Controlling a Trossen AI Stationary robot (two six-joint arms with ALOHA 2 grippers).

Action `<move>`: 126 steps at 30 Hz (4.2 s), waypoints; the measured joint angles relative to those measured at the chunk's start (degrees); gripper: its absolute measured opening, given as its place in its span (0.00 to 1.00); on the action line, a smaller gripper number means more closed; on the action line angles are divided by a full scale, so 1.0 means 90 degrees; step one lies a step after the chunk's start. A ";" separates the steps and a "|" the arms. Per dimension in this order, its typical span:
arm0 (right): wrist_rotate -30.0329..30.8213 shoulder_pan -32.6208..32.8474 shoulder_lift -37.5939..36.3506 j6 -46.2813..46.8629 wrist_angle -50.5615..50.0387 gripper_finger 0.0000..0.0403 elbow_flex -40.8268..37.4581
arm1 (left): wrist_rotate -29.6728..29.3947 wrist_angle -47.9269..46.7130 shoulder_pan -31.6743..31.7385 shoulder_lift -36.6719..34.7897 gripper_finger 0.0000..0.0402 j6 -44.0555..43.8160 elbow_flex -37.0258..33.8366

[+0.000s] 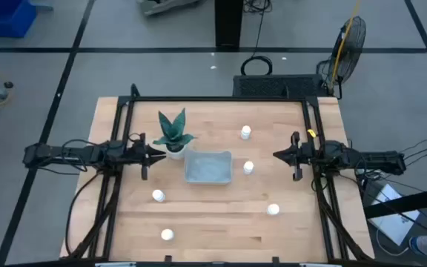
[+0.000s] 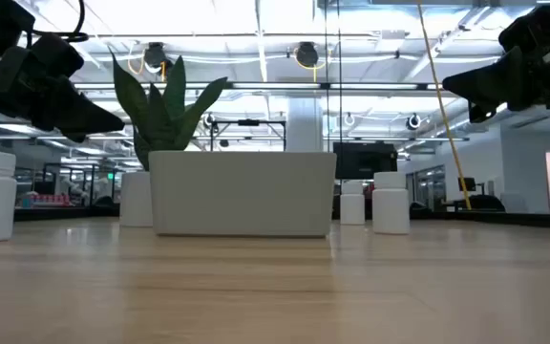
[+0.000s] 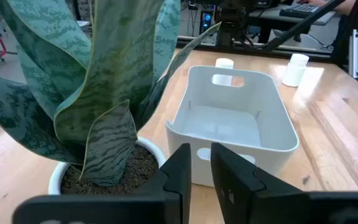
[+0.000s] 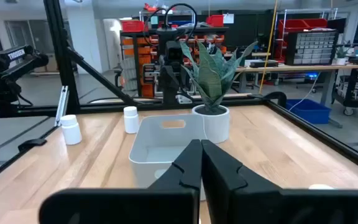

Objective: Pick and place pill bottles into a basket

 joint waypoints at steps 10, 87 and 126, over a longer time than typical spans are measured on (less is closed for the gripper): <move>0.0000 0.0000 0.0000 0.0000 0.0000 0.00 0.0000 | 0.0002 0.0000 0.0000 -0.0002 0.16 0.0002 0.0000; 0.2014 -0.3036 0.7463 -0.1980 -0.3573 0.00 0.7059 | -0.0015 0.0303 0.0019 -0.0002 0.16 0.0480 0.0000; 0.0984 -0.2150 0.8775 0.0379 -0.6211 0.66 0.8293 | -0.0007 0.0000 0.0019 -0.0002 0.16 0.0136 0.0000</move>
